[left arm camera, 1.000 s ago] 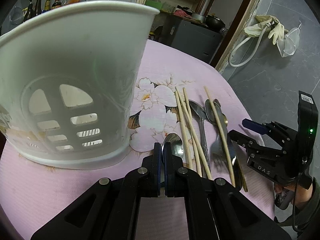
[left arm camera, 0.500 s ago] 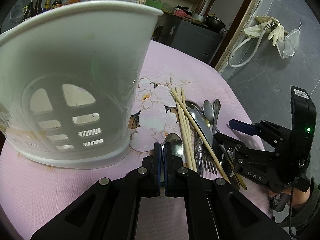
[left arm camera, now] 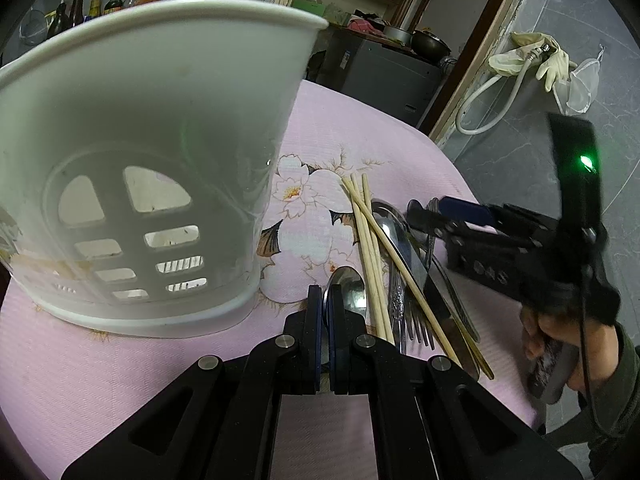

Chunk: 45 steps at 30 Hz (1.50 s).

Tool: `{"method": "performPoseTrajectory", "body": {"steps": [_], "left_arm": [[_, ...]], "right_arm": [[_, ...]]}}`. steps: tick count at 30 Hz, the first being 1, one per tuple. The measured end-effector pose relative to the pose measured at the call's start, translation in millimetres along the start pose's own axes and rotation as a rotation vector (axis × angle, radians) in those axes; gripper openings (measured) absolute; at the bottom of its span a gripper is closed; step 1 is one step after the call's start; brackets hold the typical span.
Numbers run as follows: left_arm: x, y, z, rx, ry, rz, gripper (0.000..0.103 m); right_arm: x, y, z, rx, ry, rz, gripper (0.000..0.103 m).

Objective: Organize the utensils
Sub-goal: 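Close the right tool on a silver spoon and lift it while the left tool holds its spoon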

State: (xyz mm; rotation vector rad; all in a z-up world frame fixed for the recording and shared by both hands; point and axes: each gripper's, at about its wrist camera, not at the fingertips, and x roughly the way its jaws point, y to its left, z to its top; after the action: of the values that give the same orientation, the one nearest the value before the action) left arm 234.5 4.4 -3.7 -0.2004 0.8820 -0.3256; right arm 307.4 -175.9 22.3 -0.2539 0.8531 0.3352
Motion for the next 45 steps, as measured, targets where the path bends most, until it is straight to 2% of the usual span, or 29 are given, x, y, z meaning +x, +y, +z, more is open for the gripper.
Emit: {"method": "performPoseTrajectory", "body": {"steps": [8,14,20,24,26,28,30,33,35,37,38,40,45], "left_arm": [[0,-4,1,0.004,-0.004,0.0,0.001],[-1,-9,1,0.014,-0.018,0.001,0.001],[5,-6,3,-0.005,0.003,0.004,0.001],[6,-8,4,-0.003,0.005,0.006,0.001],[6,-7,6,-0.006,0.006,0.004,0.001],[7,-8,7,-0.009,0.008,0.003,0.001],[7,-8,7,-0.008,0.007,0.003,0.001],[7,-9,7,-0.011,0.008,0.003,0.001],[7,-8,7,-0.011,0.008,0.002,0.001],[6,-7,7,-0.011,0.006,0.001,0.001],[6,-7,7,-0.01,0.005,-0.001,0.001],[5,-8,6,-0.008,0.0,-0.003,0.001],[-1,-4,6,-0.01,-0.018,-0.008,0.001]], "right_arm": [[10,-8,-1,0.085,0.014,0.032,0.043],[11,-13,-2,0.092,0.019,0.03,0.039],[20,-19,-3,0.117,0.055,0.021,0.038],[20,-10,-6,0.061,0.08,-0.022,0.039],[20,-4,-7,0.029,0.08,-0.065,0.042],[20,-2,-8,0.017,0.074,-0.119,0.056],[21,-6,-9,0.035,0.073,-0.145,0.065],[22,-13,-10,0.072,0.076,-0.129,0.067],[21,-12,-10,0.065,0.071,-0.138,0.065],[20,-8,-10,0.05,0.063,-0.127,0.049],[20,-4,-9,0.042,0.061,-0.122,0.046],[19,2,-9,0.024,0.054,-0.12,0.034],[13,2,-12,0.046,0.026,-0.099,0.031]]}}
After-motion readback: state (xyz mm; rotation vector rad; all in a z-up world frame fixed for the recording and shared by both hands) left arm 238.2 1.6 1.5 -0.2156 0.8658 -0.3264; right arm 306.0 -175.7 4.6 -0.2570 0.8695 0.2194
